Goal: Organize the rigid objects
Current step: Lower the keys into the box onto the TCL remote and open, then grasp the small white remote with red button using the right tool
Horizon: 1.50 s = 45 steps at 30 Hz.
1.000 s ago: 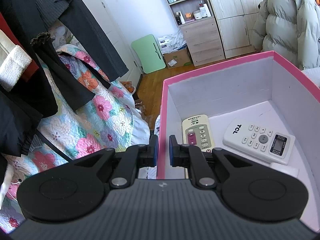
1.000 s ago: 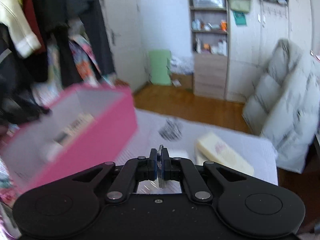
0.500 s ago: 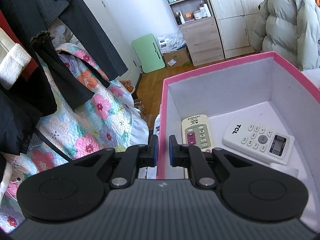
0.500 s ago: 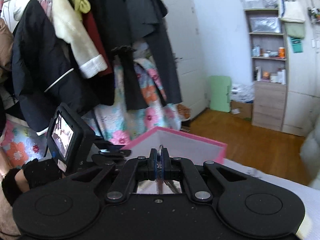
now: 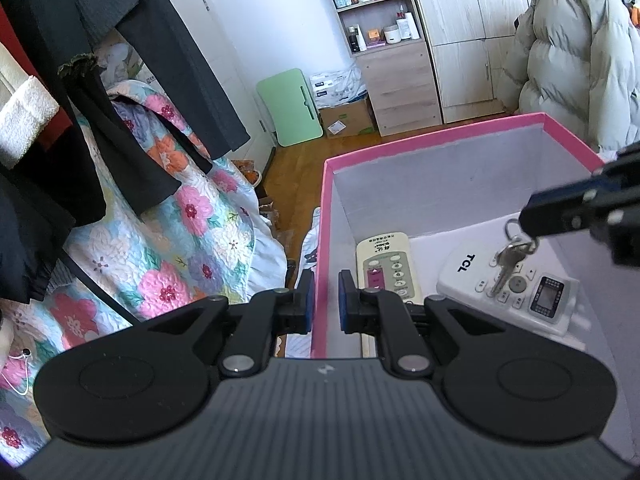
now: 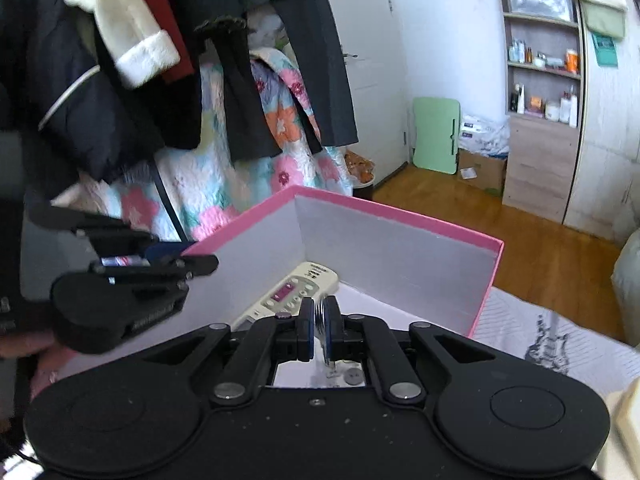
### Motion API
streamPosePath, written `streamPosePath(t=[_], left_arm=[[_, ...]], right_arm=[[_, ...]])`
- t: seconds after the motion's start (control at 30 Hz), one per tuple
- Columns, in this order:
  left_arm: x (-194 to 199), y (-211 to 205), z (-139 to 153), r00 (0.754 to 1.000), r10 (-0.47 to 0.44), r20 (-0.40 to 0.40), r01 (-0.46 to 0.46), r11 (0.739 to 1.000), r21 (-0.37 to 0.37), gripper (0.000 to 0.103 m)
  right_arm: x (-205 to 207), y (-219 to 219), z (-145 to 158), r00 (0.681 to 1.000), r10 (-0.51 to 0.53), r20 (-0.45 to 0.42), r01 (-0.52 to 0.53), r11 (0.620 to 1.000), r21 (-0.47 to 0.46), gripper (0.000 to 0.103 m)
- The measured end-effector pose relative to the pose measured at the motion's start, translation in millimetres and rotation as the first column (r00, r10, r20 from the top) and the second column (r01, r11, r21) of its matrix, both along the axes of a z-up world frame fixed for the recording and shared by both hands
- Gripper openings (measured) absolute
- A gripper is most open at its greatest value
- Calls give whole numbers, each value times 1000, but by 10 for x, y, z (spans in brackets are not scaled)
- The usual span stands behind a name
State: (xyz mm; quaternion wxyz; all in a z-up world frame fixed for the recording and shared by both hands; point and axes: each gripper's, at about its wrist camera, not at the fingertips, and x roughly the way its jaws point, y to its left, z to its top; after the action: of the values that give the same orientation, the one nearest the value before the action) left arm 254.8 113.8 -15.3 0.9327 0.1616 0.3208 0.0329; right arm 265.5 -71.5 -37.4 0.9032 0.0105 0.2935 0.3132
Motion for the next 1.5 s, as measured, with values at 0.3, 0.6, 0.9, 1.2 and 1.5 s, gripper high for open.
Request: streamPosePath(t=[0.3,0.6,0.9,1.2,1.5], left_arm=[[-9,26,10,1000,-1,1,1,1000,-21,11],[10,33,7,1000,6,-5,-6,1000,-4,11],[-2,-11,-8,1000,9,-10,-9,1000,17,11],[-34,-54,-6,1000,19,12,-19,999,41,11],[-24,-52,2,1000,15,6,-15,999,39,9]], right_arm=[[-531,-796,162,983,-180,29,176,978,112,34],[-1069,-1548,-179,967,-238,-95,234,971,-52,35],[-1255,-1503,-411,983,-78,-168,57,991,-123,38],[-945,-1279,-598,965,124,-229,-174,962,-213,56],[-945,-1076,-788,970,192,-152,-230,930,-289,67]])
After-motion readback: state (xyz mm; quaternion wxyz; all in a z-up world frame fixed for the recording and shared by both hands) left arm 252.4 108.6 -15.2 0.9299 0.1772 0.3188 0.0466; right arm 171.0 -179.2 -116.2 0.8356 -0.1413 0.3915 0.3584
